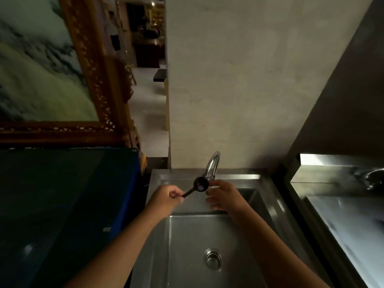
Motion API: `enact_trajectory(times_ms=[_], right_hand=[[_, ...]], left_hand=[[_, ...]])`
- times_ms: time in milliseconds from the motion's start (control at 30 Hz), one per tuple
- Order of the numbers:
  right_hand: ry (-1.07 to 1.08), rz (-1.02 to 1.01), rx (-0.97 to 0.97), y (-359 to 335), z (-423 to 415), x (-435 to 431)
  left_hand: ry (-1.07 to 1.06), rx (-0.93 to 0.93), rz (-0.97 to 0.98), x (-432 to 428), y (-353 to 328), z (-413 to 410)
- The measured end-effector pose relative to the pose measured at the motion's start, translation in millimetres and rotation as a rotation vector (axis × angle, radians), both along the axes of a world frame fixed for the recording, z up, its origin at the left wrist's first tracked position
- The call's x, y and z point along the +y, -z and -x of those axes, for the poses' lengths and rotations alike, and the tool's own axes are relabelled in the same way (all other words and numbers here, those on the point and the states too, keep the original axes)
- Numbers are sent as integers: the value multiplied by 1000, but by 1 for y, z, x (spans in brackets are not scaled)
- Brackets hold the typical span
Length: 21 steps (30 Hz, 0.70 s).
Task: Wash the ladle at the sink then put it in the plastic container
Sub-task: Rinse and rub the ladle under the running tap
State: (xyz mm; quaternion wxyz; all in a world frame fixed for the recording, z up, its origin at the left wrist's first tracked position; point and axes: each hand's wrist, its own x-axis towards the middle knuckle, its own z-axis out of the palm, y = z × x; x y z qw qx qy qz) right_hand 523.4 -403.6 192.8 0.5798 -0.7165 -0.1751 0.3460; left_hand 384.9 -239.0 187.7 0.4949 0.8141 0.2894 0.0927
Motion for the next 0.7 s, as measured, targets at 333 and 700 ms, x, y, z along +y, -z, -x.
enact_trajectory(times_ms=[333, 700], right_hand=[[-44, 18, 190, 57, -131, -24], [-46, 218, 229, 139, -189, 53]], left_hand=[[-56, 135, 159, -29, 46, -88], [-122, 215, 231, 3, 125, -114]])
